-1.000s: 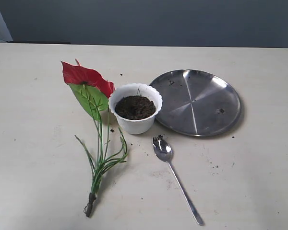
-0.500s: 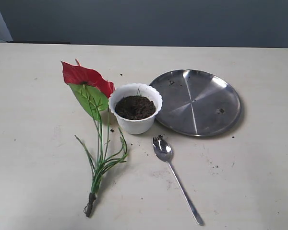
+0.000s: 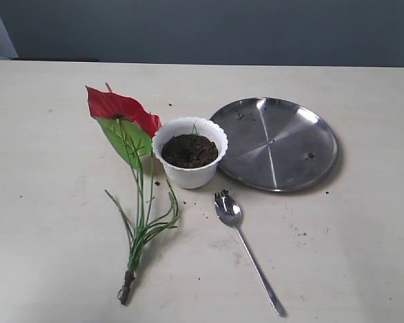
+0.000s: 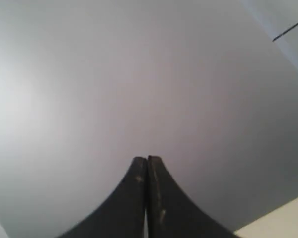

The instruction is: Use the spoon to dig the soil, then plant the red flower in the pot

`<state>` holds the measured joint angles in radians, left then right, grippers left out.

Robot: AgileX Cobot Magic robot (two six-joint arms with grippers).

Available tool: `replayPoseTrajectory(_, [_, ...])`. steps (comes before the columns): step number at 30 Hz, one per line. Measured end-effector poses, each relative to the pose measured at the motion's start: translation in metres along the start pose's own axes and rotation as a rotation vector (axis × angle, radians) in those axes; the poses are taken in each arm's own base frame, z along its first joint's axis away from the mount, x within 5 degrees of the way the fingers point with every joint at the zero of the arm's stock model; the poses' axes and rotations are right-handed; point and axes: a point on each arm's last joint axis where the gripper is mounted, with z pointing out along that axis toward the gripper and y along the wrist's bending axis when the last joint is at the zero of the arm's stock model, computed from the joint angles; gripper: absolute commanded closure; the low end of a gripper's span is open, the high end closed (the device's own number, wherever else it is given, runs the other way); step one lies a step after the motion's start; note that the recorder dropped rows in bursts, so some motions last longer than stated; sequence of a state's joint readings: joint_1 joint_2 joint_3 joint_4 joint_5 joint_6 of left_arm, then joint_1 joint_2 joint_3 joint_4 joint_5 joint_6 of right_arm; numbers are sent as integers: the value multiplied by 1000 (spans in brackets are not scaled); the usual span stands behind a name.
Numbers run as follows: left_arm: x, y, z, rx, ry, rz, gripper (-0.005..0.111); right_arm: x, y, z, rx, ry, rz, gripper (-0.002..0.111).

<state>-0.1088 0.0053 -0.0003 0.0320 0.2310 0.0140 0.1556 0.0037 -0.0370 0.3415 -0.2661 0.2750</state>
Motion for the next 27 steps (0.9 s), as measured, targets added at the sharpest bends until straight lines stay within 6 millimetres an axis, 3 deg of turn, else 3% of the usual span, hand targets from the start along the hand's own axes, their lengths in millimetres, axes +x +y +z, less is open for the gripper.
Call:
replayPoseTrajectory(2, [0, 0, 0, 0, 0, 0, 106, -3, 10, 2, -12, 98, -75, 109])
replayPoseTrajectory(6, [0, 0, 0, 0, 0, 0, 106, -33, 35, 18, 7, 212, -198, 109])
replayPoseTrajectory(10, [0, 0, 0, 0, 0, 0, 106, -56, 57, 58, 42, 369, -379, 109])
replayPoseTrajectory(14, [0, 0, 0, 0, 0, 0, 106, -57, 77, 108, 10, 710, -482, 109])
replayPoseTrajectory(18, [0, 0, 0, 0, 0, 0, 106, -18, 89, 154, -135, 1098, -489, 109])
replayPoseTrajectory(21, [0, 0, 0, 0, 0, 0, 106, 25, 87, 173, -156, 1303, -524, 109])
replayPoseTrajectory(24, [0, 0, 0, 0, 0, 0, 106, 78, 80, 179, -105, 1507, -595, 109])
replayPoseTrajectory(27, [0, 0, 0, 0, 0, 0, 106, 125, 86, 172, -105, 1645, -650, 109])
